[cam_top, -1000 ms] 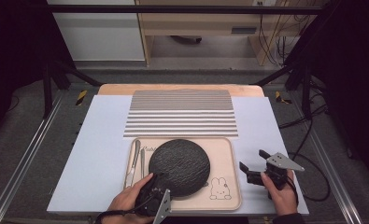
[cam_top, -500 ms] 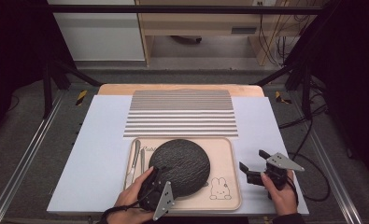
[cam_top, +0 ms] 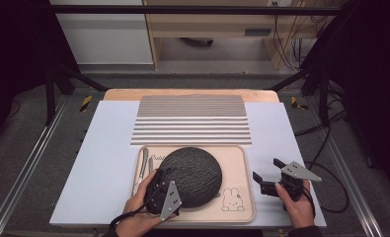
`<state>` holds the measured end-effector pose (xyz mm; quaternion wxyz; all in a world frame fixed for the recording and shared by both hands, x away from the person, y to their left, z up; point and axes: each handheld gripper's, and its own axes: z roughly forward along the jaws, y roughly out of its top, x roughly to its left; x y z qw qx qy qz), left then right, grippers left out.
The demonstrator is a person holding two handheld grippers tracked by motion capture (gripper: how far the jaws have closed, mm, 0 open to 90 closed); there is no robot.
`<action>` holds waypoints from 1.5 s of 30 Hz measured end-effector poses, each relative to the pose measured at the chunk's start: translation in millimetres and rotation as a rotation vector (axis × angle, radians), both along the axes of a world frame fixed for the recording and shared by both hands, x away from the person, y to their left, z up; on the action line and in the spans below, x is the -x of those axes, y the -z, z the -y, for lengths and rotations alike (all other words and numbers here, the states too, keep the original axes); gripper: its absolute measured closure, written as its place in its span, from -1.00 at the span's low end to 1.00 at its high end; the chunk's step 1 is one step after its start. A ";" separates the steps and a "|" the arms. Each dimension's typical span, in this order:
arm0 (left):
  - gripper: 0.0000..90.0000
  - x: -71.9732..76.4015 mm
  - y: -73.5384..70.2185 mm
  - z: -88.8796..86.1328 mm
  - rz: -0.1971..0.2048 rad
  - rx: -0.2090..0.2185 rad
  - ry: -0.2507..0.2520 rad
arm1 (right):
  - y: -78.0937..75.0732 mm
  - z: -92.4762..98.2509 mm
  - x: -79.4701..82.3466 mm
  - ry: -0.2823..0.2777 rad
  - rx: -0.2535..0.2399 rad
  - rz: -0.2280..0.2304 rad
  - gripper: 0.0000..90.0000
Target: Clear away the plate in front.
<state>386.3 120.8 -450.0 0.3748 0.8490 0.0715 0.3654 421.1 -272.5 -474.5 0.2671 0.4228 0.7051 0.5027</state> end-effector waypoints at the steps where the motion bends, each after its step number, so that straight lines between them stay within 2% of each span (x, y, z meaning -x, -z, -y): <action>1: -0.76 -0.7 -0.4 -1.1 -0.002 0.013 -0.005 | 0.0 -0.2 0.1 -0.001 0.000 0.000 -0.88; 6: -0.81 -3.7 -1.8 -5.8 -0.028 0.062 -0.023 | -0.1 -0.4 0.2 -0.003 0.001 0.002 -0.88; 11: -0.87 -5.0 -3.7 -10.6 -0.019 0.075 -0.041 | -0.3 -0.4 0.4 -0.003 0.002 0.002 -0.89; 21: -0.87 -10.2 -7.5 -23.8 -0.023 0.155 -0.086 | -0.5 -0.9 0.6 -0.006 0.005 0.003 -0.90; 26: -0.87 -13.7 -7.8 -31.0 -0.012 0.156 -0.109 | -0.6 -0.9 0.6 -0.006 0.006 0.004 -0.90; 29: -0.87 -14.5 -9.4 -34.6 0.012 0.138 -0.125 | -0.6 -0.9 0.6 -0.005 0.005 0.002 -0.90; 31: -0.87 -15.4 -11.0 -37.8 0.017 0.147 -0.135 | -0.4 -0.9 0.5 -0.005 0.008 0.003 -0.90; 42: -0.87 -23.3 -19.7 -72.0 0.029 0.224 -0.240 | -0.6 -0.7 0.6 -0.004 0.008 0.003 -0.90; 45: -0.87 -24.6 -21.7 -82.7 0.021 0.259 -0.270 | -0.6 -0.7 0.6 -0.003 0.008 0.002 -0.90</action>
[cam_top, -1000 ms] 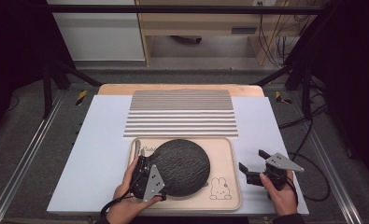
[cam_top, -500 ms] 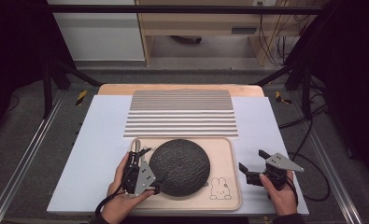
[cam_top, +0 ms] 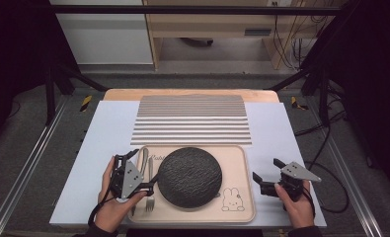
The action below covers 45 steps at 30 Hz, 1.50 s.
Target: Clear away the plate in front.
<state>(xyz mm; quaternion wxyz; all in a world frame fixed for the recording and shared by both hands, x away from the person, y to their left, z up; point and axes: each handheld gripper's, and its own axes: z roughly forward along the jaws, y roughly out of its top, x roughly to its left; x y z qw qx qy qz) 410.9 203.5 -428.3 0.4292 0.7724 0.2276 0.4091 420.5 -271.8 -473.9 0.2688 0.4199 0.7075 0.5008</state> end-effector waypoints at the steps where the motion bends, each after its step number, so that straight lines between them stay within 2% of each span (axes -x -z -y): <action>1: -0.87 -0.2 -0.5 -3.2 0.003 0.003 -0.010 | 0.0 0.1 0.0 0.000 0.000 0.000 -0.90; 6: -0.87 -0.9 -2.2 -18.0 0.007 0.025 -0.050 | -0.2 0.2 0.1 0.001 0.000 0.001 -0.90; 9: -0.87 -0.3 -3.7 -24.4 -0.001 0.058 -0.058 | -0.1 0.2 0.1 0.001 0.000 0.000 -0.90; 19: -0.88 1.2 -4.9 -39.9 0.006 0.096 -0.090 | -0.2 0.6 0.1 0.004 0.002 0.002 -0.90; 24: -0.88 2.1 -4.5 -49.5 0.004 0.132 -0.113 | -0.4 0.7 0.3 0.004 0.000 0.001 -0.90; 26: -0.88 1.3 -4.3 -54.9 0.006 0.165 -0.119 | -0.4 0.9 0.3 0.005 0.001 0.003 -0.89; 29: -0.88 2.0 -0.6 -60.9 -0.017 0.224 -0.140 | -0.4 1.2 0.1 0.006 0.001 0.004 -0.90; 37: -0.90 5.2 4.1 -73.6 -0.029 0.274 -0.158 | -0.6 1.8 0.2 0.008 -0.002 0.004 -0.89; 45: -0.90 6.6 7.2 -89.1 -0.043 0.364 -0.167 | -0.8 2.3 0.4 0.013 -0.004 0.005 -0.90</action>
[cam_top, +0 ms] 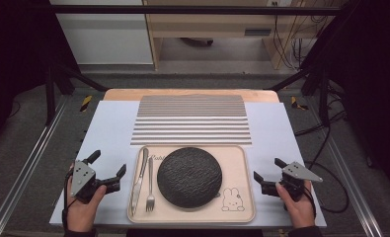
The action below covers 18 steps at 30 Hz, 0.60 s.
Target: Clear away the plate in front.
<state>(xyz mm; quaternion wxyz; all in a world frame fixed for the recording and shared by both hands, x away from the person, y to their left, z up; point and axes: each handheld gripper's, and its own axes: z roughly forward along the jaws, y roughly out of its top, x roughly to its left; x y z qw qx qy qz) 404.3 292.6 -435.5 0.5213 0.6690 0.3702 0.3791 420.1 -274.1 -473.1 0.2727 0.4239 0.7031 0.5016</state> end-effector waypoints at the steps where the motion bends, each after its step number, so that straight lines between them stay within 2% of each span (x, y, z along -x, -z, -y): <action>1: -0.90 0.1 0.5 -1.9 -0.003 0.010 -0.003 | 0.0 0.2 0.0 -0.001 0.000 0.000 -0.90; 10: -0.90 0.5 5.3 -18.2 -0.013 0.125 -0.010 | -0.2 1.4 -0.2 0.003 -0.001 0.004 -0.89; 16: -0.90 1.1 7.0 -25.2 0.003 0.166 0.003 | -0.3 2.5 -0.3 0.008 -0.004 0.008 -0.89; 18: -0.90 1.3 7.7 -25.0 0.008 0.165 0.009 | -0.3 2.6 -0.3 0.010 -0.005 0.007 -0.89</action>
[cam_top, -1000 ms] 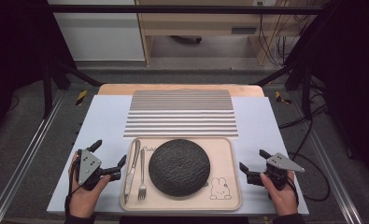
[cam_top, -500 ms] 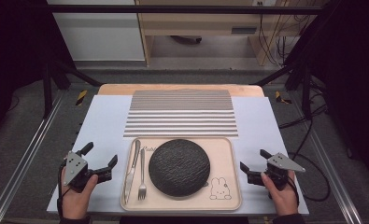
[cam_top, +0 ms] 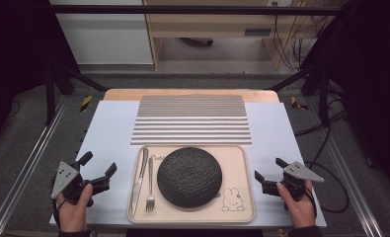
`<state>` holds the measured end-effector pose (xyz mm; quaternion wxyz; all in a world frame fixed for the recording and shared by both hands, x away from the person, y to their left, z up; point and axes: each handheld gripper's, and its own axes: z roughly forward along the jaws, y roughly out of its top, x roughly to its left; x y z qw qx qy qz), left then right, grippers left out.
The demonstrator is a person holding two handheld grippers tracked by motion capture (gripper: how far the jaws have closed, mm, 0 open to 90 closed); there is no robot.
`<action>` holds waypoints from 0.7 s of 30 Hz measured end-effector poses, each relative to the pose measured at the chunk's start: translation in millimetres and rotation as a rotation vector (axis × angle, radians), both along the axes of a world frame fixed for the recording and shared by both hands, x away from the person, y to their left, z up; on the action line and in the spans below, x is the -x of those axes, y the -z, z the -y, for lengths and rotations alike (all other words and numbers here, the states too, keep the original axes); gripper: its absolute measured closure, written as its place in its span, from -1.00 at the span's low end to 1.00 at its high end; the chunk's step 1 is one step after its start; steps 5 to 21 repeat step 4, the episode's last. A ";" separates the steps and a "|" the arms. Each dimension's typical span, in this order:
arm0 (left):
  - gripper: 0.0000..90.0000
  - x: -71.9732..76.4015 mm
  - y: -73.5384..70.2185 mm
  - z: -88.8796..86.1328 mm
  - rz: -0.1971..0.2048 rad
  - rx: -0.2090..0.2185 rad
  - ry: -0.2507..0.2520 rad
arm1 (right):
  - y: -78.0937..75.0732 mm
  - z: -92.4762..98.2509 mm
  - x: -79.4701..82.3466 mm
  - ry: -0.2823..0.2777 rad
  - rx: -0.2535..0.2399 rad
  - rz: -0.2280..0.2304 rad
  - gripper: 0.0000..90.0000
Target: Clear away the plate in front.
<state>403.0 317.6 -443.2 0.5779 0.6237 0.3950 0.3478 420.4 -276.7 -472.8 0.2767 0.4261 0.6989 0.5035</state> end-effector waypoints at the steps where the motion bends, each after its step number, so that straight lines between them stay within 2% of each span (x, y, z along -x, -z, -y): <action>1: -0.90 0.1 0.2 0.5 0.004 -0.003 0.004 | -0.1 -0.1 0.1 0.001 -0.003 0.000 -0.89; 4: -0.90 0.1 0.2 2.1 0.010 -0.013 0.010 | -0.2 0.4 0.0 0.007 -0.003 0.003 -0.89; 21: -0.90 0.1 0.2 2.1 0.010 -0.013 0.010 | -0.2 0.4 0.0 0.007 -0.003 0.003 -0.89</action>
